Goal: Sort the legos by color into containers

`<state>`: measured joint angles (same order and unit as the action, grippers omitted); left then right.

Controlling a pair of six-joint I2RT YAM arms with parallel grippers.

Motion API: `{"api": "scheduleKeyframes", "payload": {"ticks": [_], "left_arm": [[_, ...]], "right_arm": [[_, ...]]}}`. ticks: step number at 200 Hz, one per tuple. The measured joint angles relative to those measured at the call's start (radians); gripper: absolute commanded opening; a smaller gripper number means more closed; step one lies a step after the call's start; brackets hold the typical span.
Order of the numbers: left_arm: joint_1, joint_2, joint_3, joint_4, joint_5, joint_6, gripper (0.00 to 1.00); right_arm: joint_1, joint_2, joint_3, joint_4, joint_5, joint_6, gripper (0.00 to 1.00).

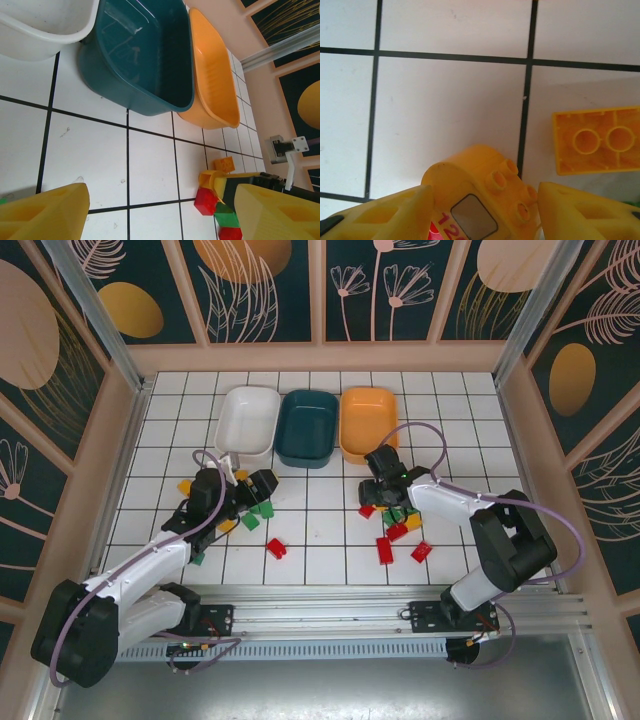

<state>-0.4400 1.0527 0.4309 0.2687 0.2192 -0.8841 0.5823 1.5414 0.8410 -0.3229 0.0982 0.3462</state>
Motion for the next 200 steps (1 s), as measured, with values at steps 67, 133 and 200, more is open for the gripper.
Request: {"api": "scheduleKeyframes", "payload": {"ticks": [67,133,200], "left_arm": [[0.0,-0.012,-0.003,0.007,-0.011,-0.008,0.77],[0.0,-0.018,-0.003,0.018,-0.011,-0.019,0.77],[0.0,-0.039,-0.006,0.018,-0.011,-0.026,0.77]], "right_arm": [[-0.007,-0.005,-0.032,0.003,-0.048,0.007,0.7],[-0.025,-0.014,-0.032,0.016,-0.093,0.003,0.61],[-0.019,0.033,-0.029,0.019,-0.044,-0.006,0.53]]}}
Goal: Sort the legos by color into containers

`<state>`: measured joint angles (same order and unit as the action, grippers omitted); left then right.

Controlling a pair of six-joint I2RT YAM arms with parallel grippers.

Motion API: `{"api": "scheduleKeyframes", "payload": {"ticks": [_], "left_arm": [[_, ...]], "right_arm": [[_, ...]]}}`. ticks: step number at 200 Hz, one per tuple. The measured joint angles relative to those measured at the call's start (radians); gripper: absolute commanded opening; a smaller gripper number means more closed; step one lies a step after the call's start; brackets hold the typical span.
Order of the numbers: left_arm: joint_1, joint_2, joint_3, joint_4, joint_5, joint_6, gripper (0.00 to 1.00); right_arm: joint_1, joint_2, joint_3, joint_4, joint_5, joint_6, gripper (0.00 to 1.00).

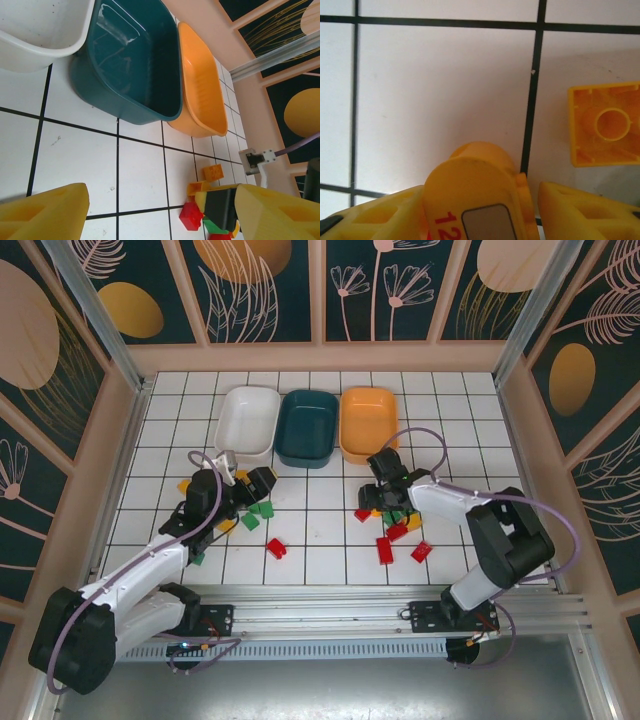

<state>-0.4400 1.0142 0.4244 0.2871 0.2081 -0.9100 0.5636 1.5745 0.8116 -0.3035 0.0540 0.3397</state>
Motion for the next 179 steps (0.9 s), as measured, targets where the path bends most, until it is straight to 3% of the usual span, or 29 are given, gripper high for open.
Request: {"api": "scheduleKeyframes", "payload": {"ticks": [42,65,138,158,179], "left_arm": [[0.0,0.0,0.0,0.0,0.0,0.0,0.77],[0.0,0.0,0.0,0.0,-0.004,0.0,0.77],[0.0,0.001,-0.037,0.025,-0.016,-0.024,0.83],[0.0,-0.031,-0.07,0.031,-0.038,-0.045,0.84],[0.0,-0.068,-0.084,0.029,-0.055,-0.061,0.84]], "right_arm": [[0.008,0.008,0.014,0.001,0.034,-0.011,0.31],[0.008,-0.002,0.018,0.0,0.035,-0.013,0.25],[-0.006,-0.086,0.182,-0.008,0.062,-0.017,0.22],[-0.082,-0.06,0.296,0.015,0.054,-0.025,0.22],[-0.18,0.066,0.444,0.043,0.046,-0.042,0.22]]}}
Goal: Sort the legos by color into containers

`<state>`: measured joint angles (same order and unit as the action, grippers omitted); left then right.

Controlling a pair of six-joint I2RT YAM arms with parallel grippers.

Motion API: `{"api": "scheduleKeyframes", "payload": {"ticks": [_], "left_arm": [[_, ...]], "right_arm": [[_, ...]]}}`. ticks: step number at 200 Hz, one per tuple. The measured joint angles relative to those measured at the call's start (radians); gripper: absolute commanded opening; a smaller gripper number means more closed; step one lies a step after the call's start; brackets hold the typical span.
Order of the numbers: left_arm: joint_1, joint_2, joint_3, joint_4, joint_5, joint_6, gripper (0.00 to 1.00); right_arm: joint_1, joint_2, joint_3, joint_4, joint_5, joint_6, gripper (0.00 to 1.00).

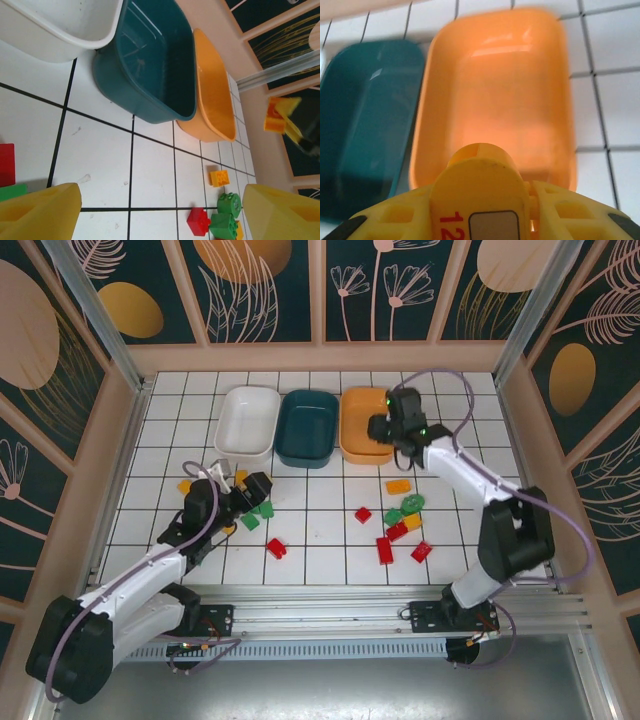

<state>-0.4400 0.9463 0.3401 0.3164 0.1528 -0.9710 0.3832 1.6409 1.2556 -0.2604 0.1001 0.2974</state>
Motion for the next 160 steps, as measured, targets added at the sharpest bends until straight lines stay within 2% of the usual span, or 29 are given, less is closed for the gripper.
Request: {"api": "scheduleKeyframes", "payload": {"ticks": [23,62,84,106,117,138,160], "left_arm": [[0.0,-0.042,-0.001,-0.008,-0.009,-0.011,0.84],[0.0,-0.091,-0.027,-0.017,-0.008,-0.034,0.85],[0.0,-0.093,-0.031,-0.03,-0.005,-0.037,0.85],[0.0,-0.074,-0.031,-0.029,0.003,-0.037,0.91],[0.0,-0.05,-0.03,-0.029,0.013,-0.036,0.96],[0.0,0.0,-0.021,-0.03,0.039,-0.028,0.98],[-0.008,0.041,-0.005,-0.03,0.054,-0.023,0.99]], "right_arm": [[-0.05,0.202,0.166,-0.006,0.005,-0.032,0.21],[-0.042,0.436,0.317,-0.063,0.008,-0.08,0.22],[-0.033,0.472,0.34,-0.097,0.013,-0.094,0.28],[-0.022,0.483,0.372,-0.117,0.016,-0.108,0.49],[-0.016,0.483,0.387,-0.119,0.024,-0.115,0.55],[-0.003,0.483,0.406,-0.123,0.04,-0.122,0.6],[0.006,0.481,0.408,-0.127,0.054,-0.128,0.6]]}}
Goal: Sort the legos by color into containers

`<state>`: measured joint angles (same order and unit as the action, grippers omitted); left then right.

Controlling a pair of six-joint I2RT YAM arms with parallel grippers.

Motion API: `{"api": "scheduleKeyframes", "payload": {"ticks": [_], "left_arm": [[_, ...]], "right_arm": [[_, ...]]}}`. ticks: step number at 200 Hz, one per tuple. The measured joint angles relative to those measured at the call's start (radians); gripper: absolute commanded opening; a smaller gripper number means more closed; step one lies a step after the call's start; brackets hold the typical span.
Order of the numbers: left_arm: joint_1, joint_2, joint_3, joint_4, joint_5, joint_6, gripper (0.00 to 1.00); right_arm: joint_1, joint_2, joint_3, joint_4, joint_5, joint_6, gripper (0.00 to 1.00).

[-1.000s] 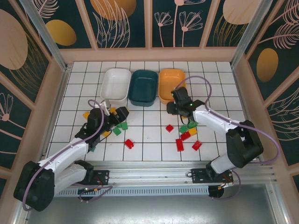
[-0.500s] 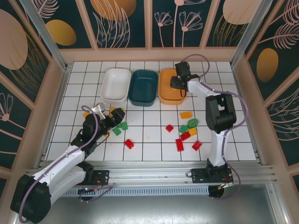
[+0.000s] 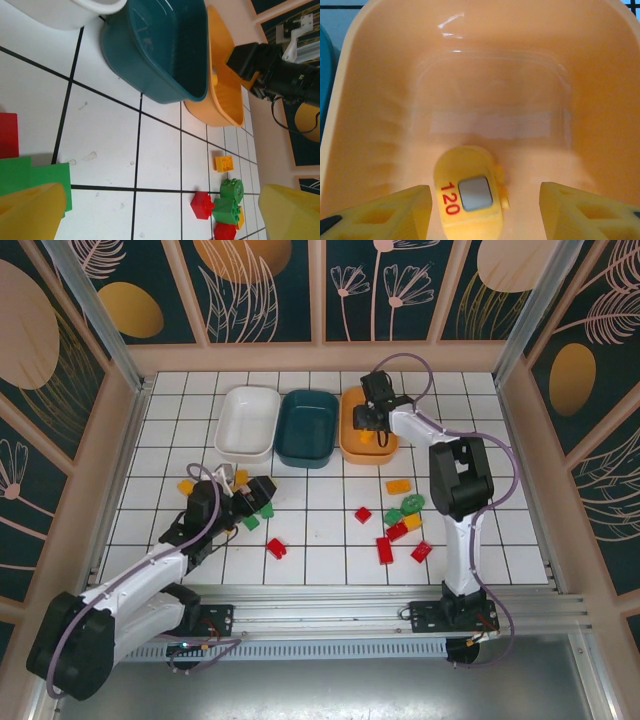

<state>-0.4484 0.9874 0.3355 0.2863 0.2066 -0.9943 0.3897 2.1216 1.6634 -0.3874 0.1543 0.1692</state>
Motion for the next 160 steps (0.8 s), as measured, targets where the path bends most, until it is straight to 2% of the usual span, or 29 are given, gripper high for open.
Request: {"api": "scheduleKeyframes", "payload": {"ticks": [39,54,82,103,133,160], "left_arm": [[-0.037,0.024,0.026,-0.012,-0.002,0.027,0.98],[-0.071,0.042,0.058,-0.027,-0.018,0.051,0.96],[-0.186,0.128,0.166,-0.06,-0.111,0.11,0.91],[-0.277,0.236,0.258,-0.076,-0.206,0.161,0.91],[-0.37,0.458,0.454,-0.156,-0.277,0.262,0.75],[-0.435,0.665,0.661,-0.243,-0.297,0.365,0.72]], "right_arm": [[0.005,-0.082,-0.064,0.005,0.006,0.001,0.6],[0.007,-0.173,-0.146,0.025,0.006,0.012,0.6],[0.019,-0.404,-0.37,0.119,-0.005,0.058,0.58],[0.026,-0.557,-0.556,0.194,-0.012,0.108,0.58],[0.009,-0.679,-0.767,0.237,-0.019,0.172,0.57],[-0.06,-0.8,-0.904,0.243,-0.035,0.225,0.57]]}}
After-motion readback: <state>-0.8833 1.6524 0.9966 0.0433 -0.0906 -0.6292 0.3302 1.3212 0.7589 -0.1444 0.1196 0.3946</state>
